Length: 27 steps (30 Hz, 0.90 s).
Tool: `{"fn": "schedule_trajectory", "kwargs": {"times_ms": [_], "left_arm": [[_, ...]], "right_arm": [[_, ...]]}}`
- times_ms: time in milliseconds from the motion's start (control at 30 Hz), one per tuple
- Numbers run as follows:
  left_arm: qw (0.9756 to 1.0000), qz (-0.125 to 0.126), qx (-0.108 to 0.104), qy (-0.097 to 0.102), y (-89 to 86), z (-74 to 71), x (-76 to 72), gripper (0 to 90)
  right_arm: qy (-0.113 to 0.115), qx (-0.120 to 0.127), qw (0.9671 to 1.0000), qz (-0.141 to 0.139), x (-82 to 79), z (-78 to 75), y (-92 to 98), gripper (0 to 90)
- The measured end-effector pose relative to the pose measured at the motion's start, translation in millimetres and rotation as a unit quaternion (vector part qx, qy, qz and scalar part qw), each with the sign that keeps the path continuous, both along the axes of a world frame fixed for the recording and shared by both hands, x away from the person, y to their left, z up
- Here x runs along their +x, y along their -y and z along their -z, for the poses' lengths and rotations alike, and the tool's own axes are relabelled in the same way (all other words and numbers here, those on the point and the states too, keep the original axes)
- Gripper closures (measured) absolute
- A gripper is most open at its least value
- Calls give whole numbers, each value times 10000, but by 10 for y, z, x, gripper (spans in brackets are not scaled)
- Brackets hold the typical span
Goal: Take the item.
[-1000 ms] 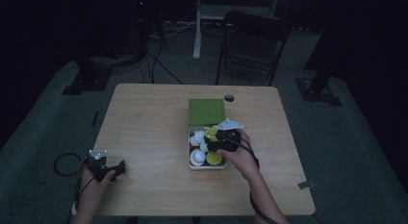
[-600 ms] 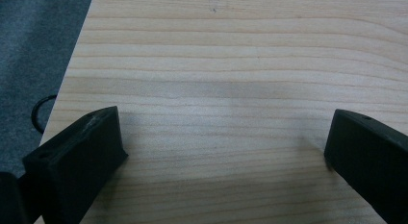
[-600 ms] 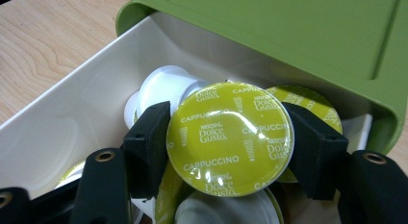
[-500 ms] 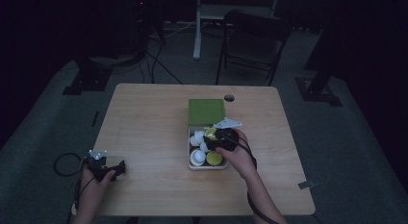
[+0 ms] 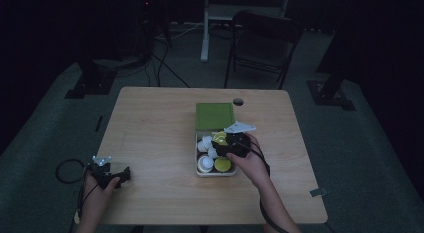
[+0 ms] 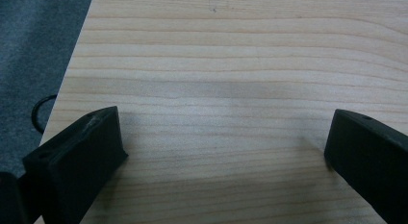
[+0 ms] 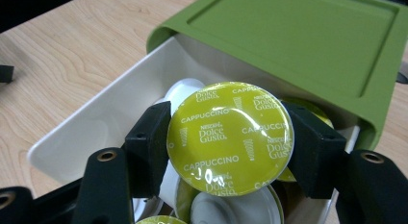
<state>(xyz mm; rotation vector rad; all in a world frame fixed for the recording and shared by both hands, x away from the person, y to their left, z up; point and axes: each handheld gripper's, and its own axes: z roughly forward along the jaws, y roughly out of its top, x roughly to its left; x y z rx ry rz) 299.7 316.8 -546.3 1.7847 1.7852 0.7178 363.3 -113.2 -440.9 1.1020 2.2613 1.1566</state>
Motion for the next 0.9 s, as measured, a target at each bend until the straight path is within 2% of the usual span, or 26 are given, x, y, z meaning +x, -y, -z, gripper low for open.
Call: {"fn": "schedule_trajectory", "kwargs": {"times_ms": [300, 567, 600, 900], "left_arm": [[10000, -5, -5, 6, 1, 0, 0, 2], [10000, -10, -9, 12, 2, 1, 1, 2], [10000, -12, -9, 12, 2, 1, 1, 2], [10000, -10, -9, 6, 2, 0, 1, 2]], "right_arm": [[108, 79, 9999, -17, -45, -103, 61, 382], [201, 145, 9996, 123, -74, -205, 167, 382], [243, 159, 9994, 169, -80, -241, 229, 383], [297, 191, 9986, 382, -100, -290, 421, 383]]}}
